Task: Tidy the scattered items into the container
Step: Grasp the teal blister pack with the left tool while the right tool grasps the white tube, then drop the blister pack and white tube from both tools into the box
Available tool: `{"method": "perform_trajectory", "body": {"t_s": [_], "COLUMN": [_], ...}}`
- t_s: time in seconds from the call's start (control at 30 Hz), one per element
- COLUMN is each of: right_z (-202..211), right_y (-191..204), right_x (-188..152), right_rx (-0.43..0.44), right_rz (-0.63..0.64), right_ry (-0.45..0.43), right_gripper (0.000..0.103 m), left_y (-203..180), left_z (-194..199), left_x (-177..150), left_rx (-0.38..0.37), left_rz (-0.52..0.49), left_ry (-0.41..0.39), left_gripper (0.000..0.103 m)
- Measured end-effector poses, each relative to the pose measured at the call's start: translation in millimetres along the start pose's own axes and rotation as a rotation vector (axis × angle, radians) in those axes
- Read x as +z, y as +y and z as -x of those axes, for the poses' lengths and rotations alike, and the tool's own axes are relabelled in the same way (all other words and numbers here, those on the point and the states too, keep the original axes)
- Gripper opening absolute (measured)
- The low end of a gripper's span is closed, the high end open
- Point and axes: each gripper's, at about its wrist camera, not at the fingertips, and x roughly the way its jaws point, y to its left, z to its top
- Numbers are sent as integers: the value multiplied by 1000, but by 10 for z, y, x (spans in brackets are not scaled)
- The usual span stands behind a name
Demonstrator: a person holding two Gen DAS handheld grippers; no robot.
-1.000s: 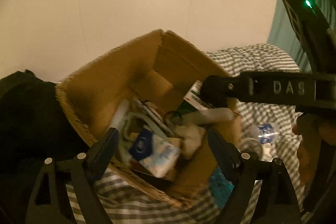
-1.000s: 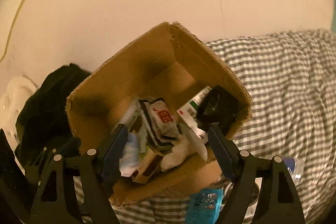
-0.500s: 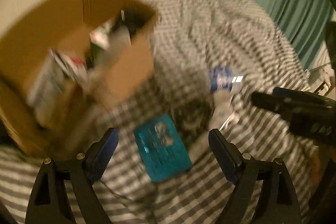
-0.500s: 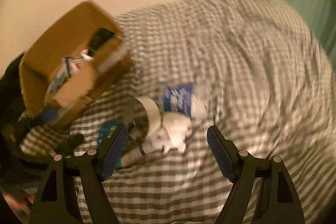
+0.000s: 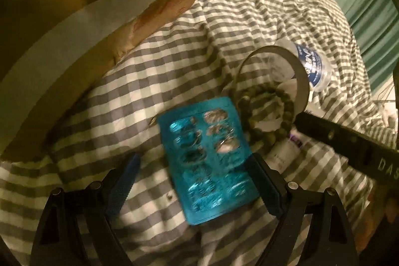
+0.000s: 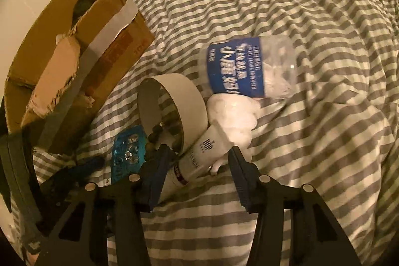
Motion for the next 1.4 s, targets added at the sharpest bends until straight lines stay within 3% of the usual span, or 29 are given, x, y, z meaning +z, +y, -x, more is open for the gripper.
{"method": "perform_trajectory", "body": {"t_s": [0.03, 0.1, 0.17, 0.23, 0.37, 0.57, 0.73, 0.87, 0.93, 1.07, 1.23, 1.4], "right_z": [-1, -3, -71, -185, -286, -161, 255, 636, 805, 1102, 1356, 1296], "right_y": [16, 35, 78, 101, 13, 142, 108, 50, 66, 289, 753, 1417], "right_x": [-4, -20, -54, -87, -120, -76, -11, 106, 161, 239, 482, 728], "right_rx": [6, 64, 95, 103, 171, 144, 65, 30, 37, 14, 53, 41], "right_rz": [1, -24, -35, -37, -113, -9, 56, 63, 69, 152, 256, 414], "right_ry": [-1, 15, 60, 88, 99, 75, -7, -72, -87, -131, -170, -160], "right_gripper": [47, 25, 25, 25, 24, 19, 15, 14, 14, 14, 14, 14], "left_y": [-26, -67, -86, -87, -83, -111, -256, -459, -548, -565, -185, 330], "left_z": [-16, -45, -73, -96, -102, -66, 82, 328, 577, 1084, 1692, 1906], "left_x": [1, 5, -12, -27, 14, 8, 16, 61, 97, 255, 483, 626], "left_rx": [-4, -8, -1, -9, -48, -46, -24, -28, -47, 11, 69, 132], "left_rz": [-4, -13, -27, -39, -40, -56, -103, -153, -198, -237, -164, -41], "left_ry": [-3, -4, -13, -18, -20, -12, -30, -86, -161, -281, -414, -462], "left_gripper": [90, 90, 90, 81, 75, 73, 73, 73, 73, 73, 73, 73]}}
